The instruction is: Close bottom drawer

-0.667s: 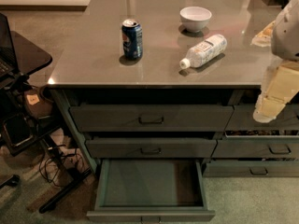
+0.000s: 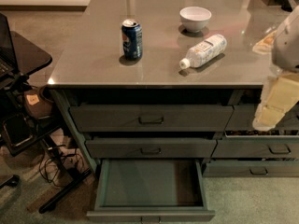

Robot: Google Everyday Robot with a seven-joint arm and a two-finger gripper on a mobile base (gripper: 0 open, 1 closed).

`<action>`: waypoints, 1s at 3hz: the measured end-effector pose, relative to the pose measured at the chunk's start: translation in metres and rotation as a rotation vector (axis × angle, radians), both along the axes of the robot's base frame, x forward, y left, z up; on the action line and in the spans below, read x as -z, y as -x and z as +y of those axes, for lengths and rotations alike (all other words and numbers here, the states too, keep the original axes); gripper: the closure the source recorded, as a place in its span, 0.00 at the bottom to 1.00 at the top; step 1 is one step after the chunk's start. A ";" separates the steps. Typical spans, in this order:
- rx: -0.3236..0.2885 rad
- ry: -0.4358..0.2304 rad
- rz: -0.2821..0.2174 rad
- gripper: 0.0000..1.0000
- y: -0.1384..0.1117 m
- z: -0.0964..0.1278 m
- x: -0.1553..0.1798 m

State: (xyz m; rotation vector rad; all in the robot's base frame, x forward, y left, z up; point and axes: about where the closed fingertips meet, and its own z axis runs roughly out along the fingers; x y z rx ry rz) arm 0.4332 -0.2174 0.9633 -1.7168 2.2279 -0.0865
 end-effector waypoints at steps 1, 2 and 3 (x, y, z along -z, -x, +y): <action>0.010 -0.081 0.004 0.00 0.019 0.007 0.040; 0.074 -0.198 0.014 0.00 0.045 0.019 0.099; 0.142 -0.272 0.057 0.00 0.063 0.030 0.180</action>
Offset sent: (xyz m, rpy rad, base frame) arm -0.1211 0.0314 -0.3672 0.3144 0.2727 -0.2280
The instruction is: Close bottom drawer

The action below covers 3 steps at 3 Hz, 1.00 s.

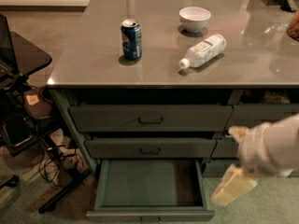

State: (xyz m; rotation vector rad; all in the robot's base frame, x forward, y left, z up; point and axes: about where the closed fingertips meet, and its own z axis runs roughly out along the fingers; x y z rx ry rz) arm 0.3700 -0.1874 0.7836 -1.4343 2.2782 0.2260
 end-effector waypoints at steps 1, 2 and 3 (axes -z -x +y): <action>0.071 -0.038 0.097 0.00 0.024 0.002 0.104; 0.125 -0.044 0.199 0.00 0.049 0.000 0.200; 0.125 -0.043 0.199 0.00 0.049 0.000 0.200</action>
Offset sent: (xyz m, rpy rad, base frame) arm -0.0758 -0.0036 -0.3021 0.0441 0.3215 -0.1772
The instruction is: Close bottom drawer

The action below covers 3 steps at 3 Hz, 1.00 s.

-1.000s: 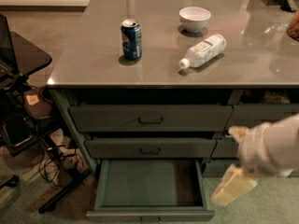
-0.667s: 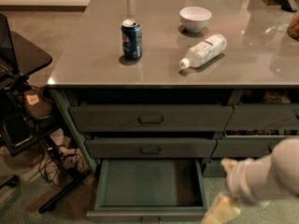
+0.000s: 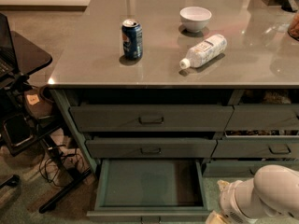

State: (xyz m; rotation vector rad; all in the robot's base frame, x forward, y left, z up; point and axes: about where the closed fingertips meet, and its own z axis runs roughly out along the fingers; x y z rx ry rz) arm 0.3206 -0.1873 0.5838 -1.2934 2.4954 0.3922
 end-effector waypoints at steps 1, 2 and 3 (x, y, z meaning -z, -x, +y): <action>0.009 -0.002 0.062 0.00 0.011 -0.003 0.048; 0.075 -0.010 0.115 0.00 0.021 -0.036 0.126; 0.182 -0.035 0.140 0.00 0.037 -0.076 0.197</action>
Offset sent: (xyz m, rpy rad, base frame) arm -0.0803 -0.0444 -0.3362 0.2142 0.4301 -0.1823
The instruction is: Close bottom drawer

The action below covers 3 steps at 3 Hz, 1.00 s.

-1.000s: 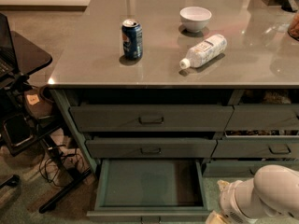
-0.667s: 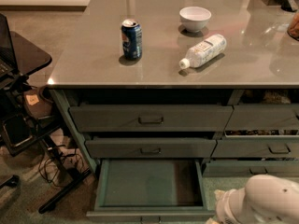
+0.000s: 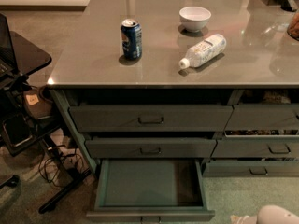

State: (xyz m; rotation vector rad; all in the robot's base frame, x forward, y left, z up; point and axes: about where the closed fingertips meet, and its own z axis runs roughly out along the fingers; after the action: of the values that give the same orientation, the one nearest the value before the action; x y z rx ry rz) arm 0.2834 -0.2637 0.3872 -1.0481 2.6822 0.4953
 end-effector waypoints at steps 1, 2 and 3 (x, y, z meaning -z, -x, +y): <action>0.099 -0.062 0.017 0.00 0.036 -0.021 0.064; 0.158 -0.147 0.062 0.00 0.098 -0.016 0.128; 0.151 -0.228 0.152 0.00 0.142 0.004 0.189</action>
Offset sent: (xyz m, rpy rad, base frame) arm -0.2457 0.0681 -0.2881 0.4329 0.3037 -0.2360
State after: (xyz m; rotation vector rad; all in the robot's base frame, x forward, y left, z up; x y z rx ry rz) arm 0.1417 -0.2595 0.1978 -0.7676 2.7241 0.8573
